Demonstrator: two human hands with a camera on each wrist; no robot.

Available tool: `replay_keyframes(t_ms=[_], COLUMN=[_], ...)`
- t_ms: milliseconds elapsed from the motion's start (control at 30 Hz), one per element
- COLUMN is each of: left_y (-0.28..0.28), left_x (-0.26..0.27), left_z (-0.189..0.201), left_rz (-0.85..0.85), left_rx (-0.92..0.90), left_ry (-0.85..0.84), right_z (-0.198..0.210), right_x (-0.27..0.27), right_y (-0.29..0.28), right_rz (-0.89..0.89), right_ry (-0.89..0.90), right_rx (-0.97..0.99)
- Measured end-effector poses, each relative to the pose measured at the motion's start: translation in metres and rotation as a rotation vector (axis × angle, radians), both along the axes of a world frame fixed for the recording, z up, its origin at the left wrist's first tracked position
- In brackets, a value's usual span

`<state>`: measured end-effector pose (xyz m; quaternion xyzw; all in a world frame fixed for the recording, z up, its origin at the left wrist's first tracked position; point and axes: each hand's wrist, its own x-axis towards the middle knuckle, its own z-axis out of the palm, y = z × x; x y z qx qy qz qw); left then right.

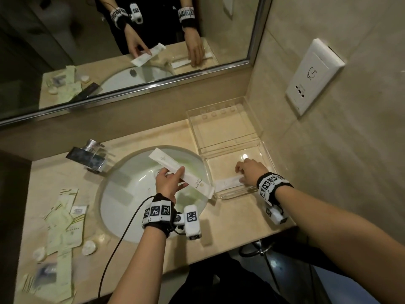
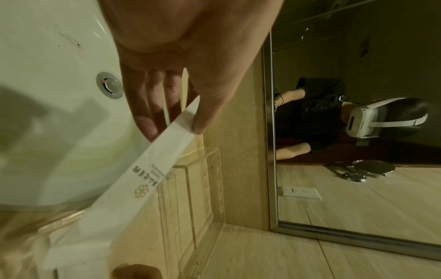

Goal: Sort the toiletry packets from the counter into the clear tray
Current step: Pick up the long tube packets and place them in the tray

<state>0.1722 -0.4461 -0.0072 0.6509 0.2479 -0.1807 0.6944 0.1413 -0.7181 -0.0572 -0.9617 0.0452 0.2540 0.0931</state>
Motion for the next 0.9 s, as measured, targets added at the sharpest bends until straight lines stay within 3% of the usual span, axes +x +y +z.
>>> replay_keyframes(t_ms=[200,300,433,533,733,833,900], left_y=[-0.009,-0.018,-0.035,-0.052,-0.071,-0.069,-0.067], left_x=[0.0,0.0,-0.002,-0.005,-0.007,-0.004,-0.005], left_z=[0.001,0.002,0.003,0.002,-0.001,-0.014,-0.023], left_rz=[-0.006,-0.017,-0.038,-0.076,-0.133,-0.09,-0.177], left_rx=[-0.037,-0.077,-0.173,-0.237,-0.304,-0.15,0.056], left_ry=[0.003,0.014,0.048,0.061,0.095,0.045,-0.008], right_z=[-0.005,-0.003,0.02,0.045,0.058,0.054,0.045], right_x=[-0.015,-0.018,-0.008,-0.001,0.007,0.008,0.008], right_y=[0.0,-0.002,0.002,0.01,-0.003,-0.017,-0.025], right_rz=[-0.04,-0.146,-0.356,-0.339,-0.226,-0.231,-0.235], right_ry=[-0.018,-0.083,-0.298,-0.204,-0.143,-0.114,-0.06], right_rx=[0.074,0.156,0.548,0.832,0.646,0.478,0.367])
